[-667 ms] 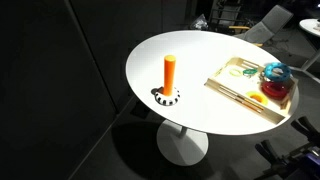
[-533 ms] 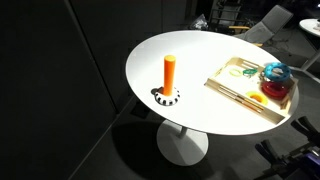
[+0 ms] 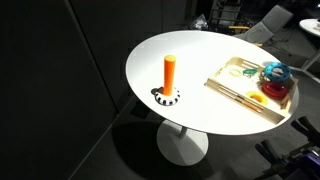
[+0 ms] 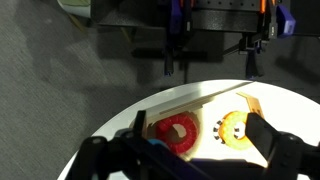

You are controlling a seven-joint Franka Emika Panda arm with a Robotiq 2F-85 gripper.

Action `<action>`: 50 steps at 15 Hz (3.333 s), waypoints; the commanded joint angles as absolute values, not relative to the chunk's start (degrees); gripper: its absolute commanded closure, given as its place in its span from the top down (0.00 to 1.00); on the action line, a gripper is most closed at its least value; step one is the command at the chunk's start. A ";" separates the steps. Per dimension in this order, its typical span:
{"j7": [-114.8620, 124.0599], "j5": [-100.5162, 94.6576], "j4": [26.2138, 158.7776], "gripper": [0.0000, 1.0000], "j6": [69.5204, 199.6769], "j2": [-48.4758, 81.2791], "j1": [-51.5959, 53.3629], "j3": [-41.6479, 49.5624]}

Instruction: Remove the blue ring from the wooden tray and put it on the table to the right

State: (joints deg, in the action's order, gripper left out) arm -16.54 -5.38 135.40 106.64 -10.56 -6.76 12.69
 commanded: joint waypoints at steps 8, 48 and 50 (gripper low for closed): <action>-18.76 0.24 133.45 1.00 122.07 -2.91 -9.31 12.78; -30.34 15.24 133.08 1.00 147.07 16.16 -16.80 7.26; -30.57 15.01 132.54 1.00 147.79 17.30 -17.53 6.45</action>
